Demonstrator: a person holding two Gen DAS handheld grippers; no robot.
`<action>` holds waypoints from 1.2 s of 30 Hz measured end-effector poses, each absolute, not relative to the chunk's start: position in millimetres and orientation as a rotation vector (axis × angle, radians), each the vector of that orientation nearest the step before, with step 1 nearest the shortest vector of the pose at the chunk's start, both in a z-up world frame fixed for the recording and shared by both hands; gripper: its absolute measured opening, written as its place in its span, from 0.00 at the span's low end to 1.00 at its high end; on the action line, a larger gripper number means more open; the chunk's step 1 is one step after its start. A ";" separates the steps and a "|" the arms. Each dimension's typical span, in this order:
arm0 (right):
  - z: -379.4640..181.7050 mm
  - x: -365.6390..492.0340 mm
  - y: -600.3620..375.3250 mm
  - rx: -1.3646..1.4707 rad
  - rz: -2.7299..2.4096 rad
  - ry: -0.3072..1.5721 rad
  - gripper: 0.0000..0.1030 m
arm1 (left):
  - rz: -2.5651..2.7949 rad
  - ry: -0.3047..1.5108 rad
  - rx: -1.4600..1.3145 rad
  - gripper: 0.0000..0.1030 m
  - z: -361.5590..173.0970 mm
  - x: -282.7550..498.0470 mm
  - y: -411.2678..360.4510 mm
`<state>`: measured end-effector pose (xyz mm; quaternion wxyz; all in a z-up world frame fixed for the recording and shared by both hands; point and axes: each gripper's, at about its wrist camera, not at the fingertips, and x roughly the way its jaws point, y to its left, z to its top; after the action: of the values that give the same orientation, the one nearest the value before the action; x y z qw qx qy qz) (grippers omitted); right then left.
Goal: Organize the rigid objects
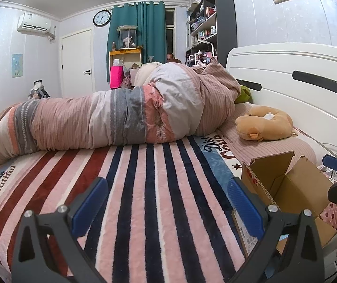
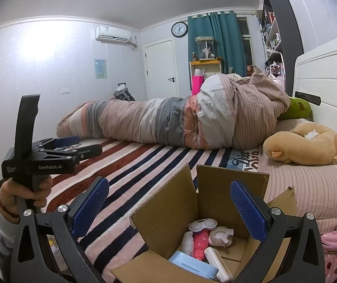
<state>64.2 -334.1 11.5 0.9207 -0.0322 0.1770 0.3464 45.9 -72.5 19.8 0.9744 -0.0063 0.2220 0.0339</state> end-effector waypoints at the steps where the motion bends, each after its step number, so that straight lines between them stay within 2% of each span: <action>1: 11.0 63.7 -333.7 -0.064 0.710 0.365 1.00 | 0.070 0.448 -0.014 0.98 20.0 45.7 -72.9; 36: 10.0 62.3 -330.9 -0.063 0.705 0.363 1.00 | 0.070 0.442 -0.009 0.98 21.2 45.3 -71.6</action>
<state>62.3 -330.9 10.0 0.9221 -0.0305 0.1765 0.3431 45.3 -71.6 21.2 0.9750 -0.0046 0.2193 0.0349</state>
